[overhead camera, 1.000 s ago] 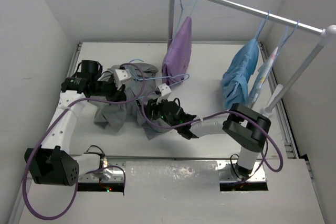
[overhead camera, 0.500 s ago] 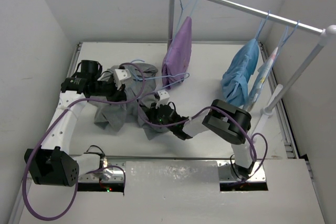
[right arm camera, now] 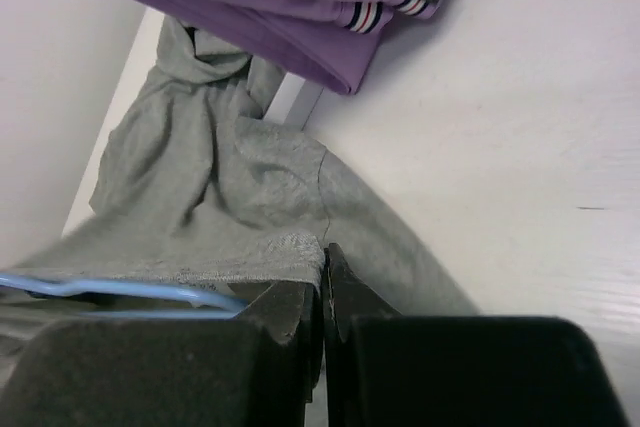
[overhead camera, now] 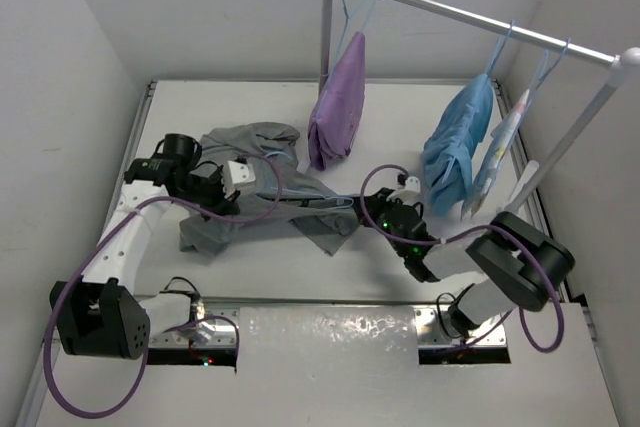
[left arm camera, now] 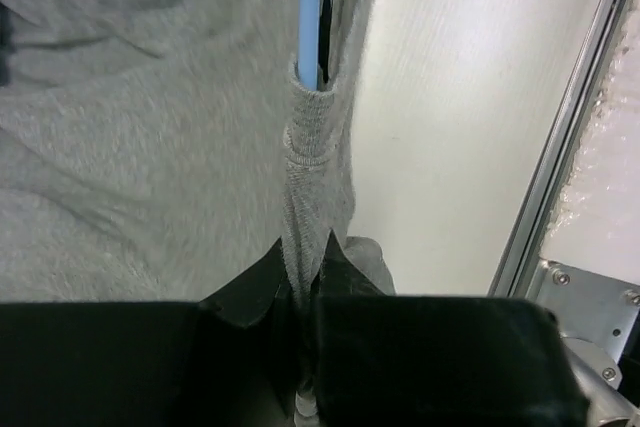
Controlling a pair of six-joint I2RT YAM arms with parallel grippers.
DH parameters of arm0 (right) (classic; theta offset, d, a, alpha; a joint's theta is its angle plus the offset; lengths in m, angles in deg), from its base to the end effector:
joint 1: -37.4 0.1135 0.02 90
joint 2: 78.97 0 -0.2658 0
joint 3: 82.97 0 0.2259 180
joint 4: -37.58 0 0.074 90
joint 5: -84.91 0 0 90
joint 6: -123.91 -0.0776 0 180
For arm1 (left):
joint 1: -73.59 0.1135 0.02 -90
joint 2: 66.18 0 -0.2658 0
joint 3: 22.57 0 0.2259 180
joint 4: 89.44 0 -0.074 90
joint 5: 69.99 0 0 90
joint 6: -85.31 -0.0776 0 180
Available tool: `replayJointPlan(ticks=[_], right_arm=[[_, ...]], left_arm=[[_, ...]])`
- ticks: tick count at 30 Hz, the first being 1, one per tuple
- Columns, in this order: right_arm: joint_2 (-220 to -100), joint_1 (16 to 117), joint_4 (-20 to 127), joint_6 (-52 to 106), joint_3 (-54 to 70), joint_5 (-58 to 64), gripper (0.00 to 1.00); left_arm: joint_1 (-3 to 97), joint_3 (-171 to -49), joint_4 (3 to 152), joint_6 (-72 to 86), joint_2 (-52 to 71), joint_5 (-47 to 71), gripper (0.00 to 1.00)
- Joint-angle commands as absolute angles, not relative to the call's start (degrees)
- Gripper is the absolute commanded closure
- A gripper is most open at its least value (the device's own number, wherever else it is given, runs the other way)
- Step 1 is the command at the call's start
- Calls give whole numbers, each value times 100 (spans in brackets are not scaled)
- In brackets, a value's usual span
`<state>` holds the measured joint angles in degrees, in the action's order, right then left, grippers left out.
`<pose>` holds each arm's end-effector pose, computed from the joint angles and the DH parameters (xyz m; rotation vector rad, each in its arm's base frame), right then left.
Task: Place the t-shirt on the hanger
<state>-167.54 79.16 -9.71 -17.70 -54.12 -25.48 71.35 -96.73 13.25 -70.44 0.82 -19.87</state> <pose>0.2198 0.1600 0.1526 0.4221 1.8072 0.8473 0.1835 -0.0570 0.2607 1.4929 1.9366 -0.5281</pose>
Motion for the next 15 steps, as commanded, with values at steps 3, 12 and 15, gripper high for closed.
replayJointPlan(ticks=[3, 12, 15], right_arm=[[-15896, 7537, -583, -1338, -5879, -3085, 100], [-15173, 7764, 2151, 366, -4693, -3400, 100], [-15471, 8387, 2310, 1015, -4105, -3454, 100]], left_arm=[[7210, -9291, 1644, -7482, -158, -1401, 100], [7192, -8825, 3235, -6208, -158, -459, 100], [6816, -8772, 3507, -5910, -44, -478, 100]])
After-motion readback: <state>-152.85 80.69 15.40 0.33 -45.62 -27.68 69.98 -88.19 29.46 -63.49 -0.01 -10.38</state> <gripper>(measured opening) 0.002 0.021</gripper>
